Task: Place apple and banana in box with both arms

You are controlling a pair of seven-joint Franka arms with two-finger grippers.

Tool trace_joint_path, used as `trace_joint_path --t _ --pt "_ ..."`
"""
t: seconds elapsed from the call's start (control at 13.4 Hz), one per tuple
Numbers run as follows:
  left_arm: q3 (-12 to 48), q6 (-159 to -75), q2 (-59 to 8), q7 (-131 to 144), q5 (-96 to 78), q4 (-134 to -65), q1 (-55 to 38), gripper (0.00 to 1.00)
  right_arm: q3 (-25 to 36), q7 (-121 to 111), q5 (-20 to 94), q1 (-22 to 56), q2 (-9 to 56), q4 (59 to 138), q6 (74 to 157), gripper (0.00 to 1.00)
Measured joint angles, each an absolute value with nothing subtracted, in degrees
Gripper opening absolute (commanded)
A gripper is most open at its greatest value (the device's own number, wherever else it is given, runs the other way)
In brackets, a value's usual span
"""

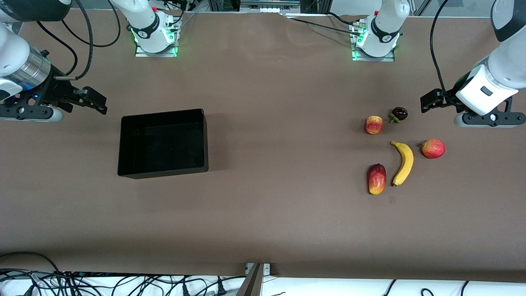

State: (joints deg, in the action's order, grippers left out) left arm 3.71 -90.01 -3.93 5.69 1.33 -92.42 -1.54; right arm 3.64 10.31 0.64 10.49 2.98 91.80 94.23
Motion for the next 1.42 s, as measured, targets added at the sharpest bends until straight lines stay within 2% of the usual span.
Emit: trace_joint_path --t 1.42 --pt "3.92 -88.87 -4.94 5.69 1.33 -91.95 -1.79 1.00 1.85 10.31 0.64 8.88 2.59 91.72 90.74 1.00"
